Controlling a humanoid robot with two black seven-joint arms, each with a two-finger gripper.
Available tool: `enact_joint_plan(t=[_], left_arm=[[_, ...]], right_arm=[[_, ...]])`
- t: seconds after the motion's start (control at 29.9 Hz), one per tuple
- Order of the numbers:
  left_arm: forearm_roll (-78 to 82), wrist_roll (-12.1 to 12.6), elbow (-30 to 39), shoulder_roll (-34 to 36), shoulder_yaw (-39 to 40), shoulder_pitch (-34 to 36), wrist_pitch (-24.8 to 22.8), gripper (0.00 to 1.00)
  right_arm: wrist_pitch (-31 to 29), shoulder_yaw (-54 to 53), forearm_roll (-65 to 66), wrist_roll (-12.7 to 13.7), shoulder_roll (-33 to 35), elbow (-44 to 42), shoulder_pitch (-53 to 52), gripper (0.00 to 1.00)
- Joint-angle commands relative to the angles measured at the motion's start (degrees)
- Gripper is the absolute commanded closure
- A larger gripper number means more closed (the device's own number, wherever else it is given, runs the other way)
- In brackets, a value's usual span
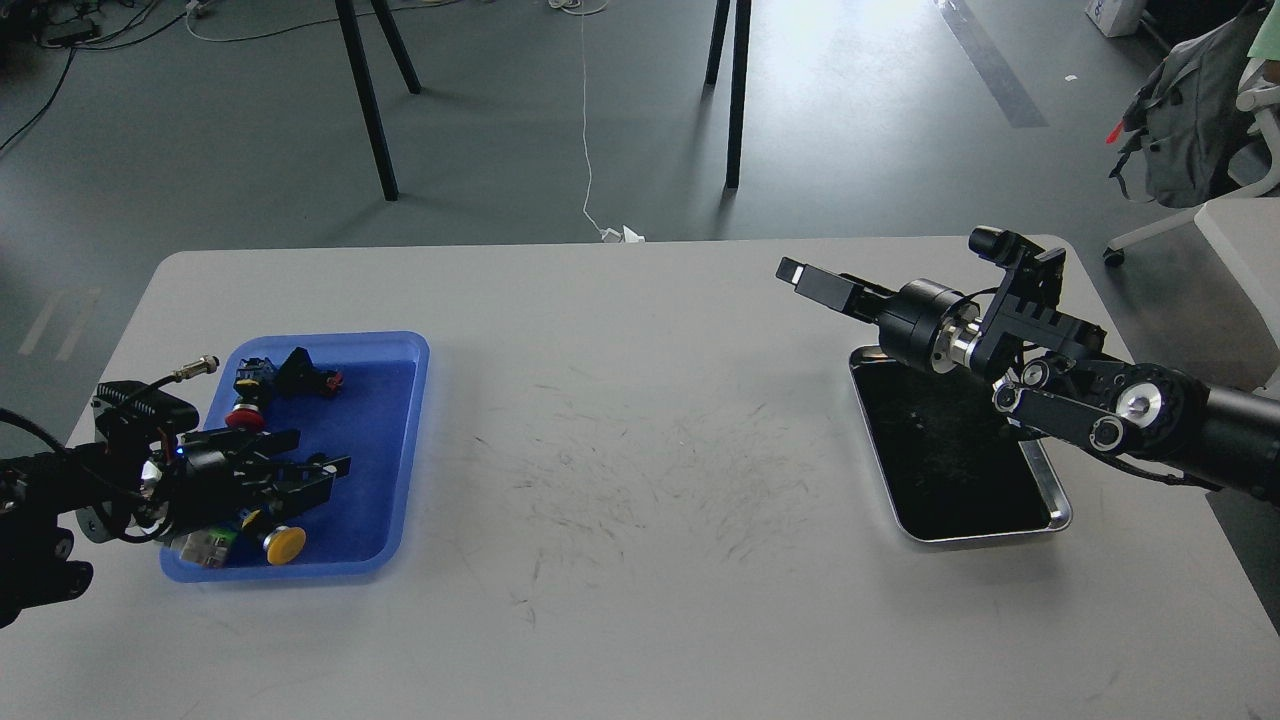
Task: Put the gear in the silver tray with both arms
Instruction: 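Close the left gripper on a small black gear in the blue tray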
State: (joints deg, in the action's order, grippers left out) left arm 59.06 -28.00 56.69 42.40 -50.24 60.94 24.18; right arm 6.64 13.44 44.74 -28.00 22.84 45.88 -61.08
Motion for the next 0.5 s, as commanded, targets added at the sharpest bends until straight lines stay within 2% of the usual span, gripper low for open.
enact_joint_plan(t=[0.0, 0.47], left_arm=[[2.11, 0.0, -0.09, 0.05, -2.4, 0.84, -0.01, 0.24], [2.99, 0.0, -0.27, -0.47, -3.11, 1.81, 0.08, 0.23]], right_arm=[[-0.05, 0.0, -0.01, 0.0, 0.02, 0.0, 0.0, 0.06], [0.04, -0.08, -0.01, 0.0, -0.07, -0.17, 0.18, 0.06]])
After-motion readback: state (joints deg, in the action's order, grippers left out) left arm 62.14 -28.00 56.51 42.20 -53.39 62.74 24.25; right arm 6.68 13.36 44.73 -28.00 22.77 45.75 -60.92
